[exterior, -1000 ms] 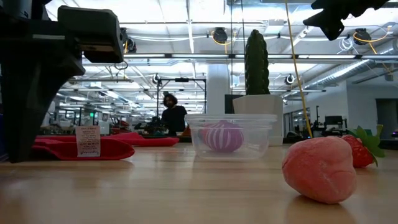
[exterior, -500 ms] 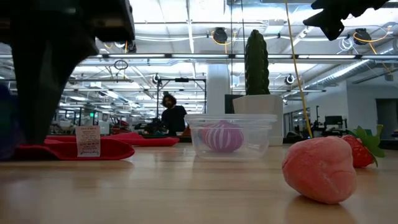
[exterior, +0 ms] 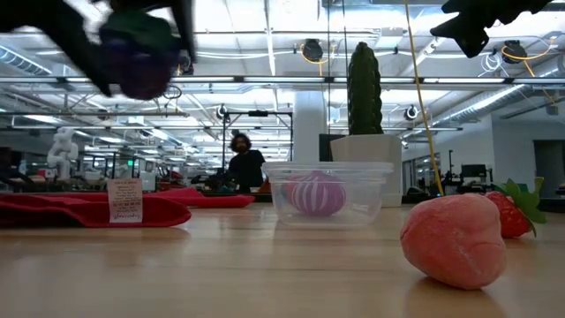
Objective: Pick and placing Produce into tupperware
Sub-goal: Put the blue grapes into the transparent bin
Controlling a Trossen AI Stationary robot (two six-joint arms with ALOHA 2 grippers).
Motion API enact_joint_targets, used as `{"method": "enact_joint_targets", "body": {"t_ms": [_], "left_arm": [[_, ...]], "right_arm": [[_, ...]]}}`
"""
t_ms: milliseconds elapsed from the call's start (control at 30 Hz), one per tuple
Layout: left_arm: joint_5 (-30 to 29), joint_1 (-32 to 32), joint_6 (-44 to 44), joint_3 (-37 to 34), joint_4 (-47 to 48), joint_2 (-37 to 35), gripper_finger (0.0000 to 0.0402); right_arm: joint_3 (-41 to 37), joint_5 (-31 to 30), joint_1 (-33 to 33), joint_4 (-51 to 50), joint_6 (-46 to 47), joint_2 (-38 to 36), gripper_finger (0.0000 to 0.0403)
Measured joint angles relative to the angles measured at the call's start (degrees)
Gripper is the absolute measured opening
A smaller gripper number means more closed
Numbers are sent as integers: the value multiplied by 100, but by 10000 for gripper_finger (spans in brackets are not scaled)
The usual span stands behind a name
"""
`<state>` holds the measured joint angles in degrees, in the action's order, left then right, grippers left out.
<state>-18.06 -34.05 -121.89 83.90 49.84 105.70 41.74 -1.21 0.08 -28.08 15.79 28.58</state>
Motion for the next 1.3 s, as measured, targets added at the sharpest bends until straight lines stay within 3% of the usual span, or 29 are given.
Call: {"method": "enact_joint_targets", "body": {"t_ms": [200,467,767,1000,1300], "left_arm": [[226,761,1412,0,-175,-56,267],[578,1631,3393,0,-1102,-56,271],[1262,2447,5289,0,-1115,-56,271],[1543,2663,6315,122,-1051,-45,271],[1476,2590,7261,1363,-218,313,271]], "right_arm": [[0,0,0,0,0,-2,185],[0,-2,0,107,-210,0,185],[1,-2,0,561,-343,0,185],[2,-2,0,780,-341,-2,185],[0,-2,0,815,-280,0,185]]}}
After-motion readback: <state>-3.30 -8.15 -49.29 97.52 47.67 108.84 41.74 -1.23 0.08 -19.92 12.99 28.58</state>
